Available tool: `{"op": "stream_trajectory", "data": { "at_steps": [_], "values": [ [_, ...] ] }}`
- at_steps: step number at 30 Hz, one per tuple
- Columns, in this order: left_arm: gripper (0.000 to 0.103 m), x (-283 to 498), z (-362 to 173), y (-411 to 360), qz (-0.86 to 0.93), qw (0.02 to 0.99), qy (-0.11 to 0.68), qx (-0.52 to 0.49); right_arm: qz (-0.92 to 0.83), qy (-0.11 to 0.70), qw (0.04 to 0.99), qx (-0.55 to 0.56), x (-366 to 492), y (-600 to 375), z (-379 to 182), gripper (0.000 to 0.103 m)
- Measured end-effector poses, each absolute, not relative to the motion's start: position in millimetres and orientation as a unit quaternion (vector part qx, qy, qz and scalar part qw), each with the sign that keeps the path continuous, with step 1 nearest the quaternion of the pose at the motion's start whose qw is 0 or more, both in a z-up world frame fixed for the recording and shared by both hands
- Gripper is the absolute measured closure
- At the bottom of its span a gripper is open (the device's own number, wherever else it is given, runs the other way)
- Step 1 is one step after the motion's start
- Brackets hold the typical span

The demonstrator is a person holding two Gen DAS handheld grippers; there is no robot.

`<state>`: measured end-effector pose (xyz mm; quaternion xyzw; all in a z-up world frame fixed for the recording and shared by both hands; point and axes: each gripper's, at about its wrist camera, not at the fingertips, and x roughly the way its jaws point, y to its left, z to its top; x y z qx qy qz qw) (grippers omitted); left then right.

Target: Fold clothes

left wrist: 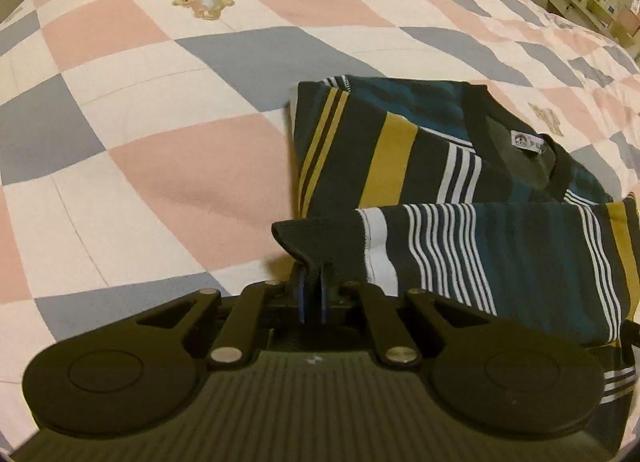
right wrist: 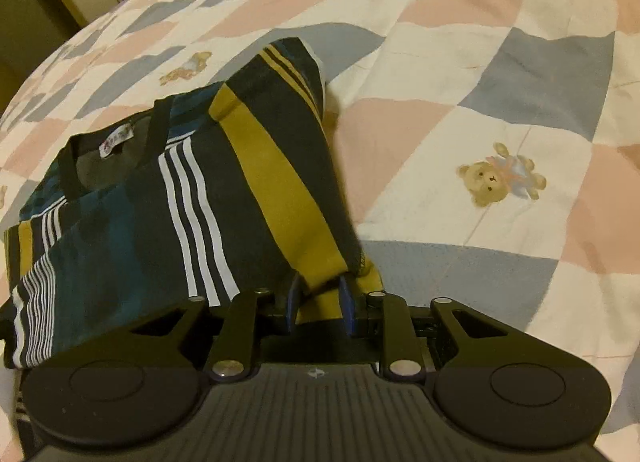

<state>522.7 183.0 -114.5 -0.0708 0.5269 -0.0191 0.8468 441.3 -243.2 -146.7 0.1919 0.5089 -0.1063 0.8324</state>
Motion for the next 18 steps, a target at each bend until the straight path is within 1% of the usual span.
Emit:
{"op": "stream_trajectory", "data": {
  "at_steps": [1, 2, 3, 4, 6, 7, 11, 12, 15, 18],
  "values": [
    [0.096, 522.3, -114.0, 185.2, -0.027, 0.850, 0.520, -0.080, -0.108, 0.500, 0.836, 0.197, 439.8, -243.4, -144.0, 0.077],
    [0.090, 522.2, -115.3, 186.7, -0.032, 0.852, 0.516, -0.085, -0.109, 0.493, 0.840, 0.198, 438.0, -243.6, -141.6, 0.077],
    [0.083, 524.1, -125.6, 185.3, -0.023, 0.842, 0.535, -0.063, -0.108, 0.500, 0.837, 0.194, 437.3, -243.6, -145.1, 0.079],
    [0.079, 525.5, -133.9, 184.4, -0.016, 0.834, 0.550, -0.044, -0.107, 0.508, 0.833, 0.189, 436.6, -243.6, -148.8, 0.079],
    [0.080, 523.0, -130.4, 188.3, -0.013, 0.834, 0.549, -0.047, -0.105, 0.511, 0.831, 0.190, 433.3, -244.5, -148.6, 0.079],
    [0.083, 521.1, -127.1, 190.3, -0.011, 0.836, 0.546, -0.050, -0.104, 0.507, 0.833, 0.196, 430.5, -245.3, -144.5, 0.079],
    [0.083, 495.2, -88.8, 196.8, -0.020, 0.865, 0.495, -0.079, -0.087, 0.478, 0.848, 0.213, 403.5, -248.9, -124.1, 0.074],
    [0.083, 487.7, -84.6, 195.7, -0.032, 0.866, 0.491, -0.084, -0.083, 0.488, 0.842, 0.215, 393.5, -247.9, -126.8, 0.074],
    [0.083, 471.3, -105.2, 174.6, -0.087, 0.828, 0.551, -0.057, -0.076, 0.519, 0.823, 0.219, 366.0, -244.4, -136.8, 0.074],
    [0.083, 441.4, -130.5, 161.8, -0.090, 0.796, 0.598, -0.030, -0.085, 0.537, 0.808, 0.228, 331.3, -238.0, -144.6, 0.075]
  ]
}}
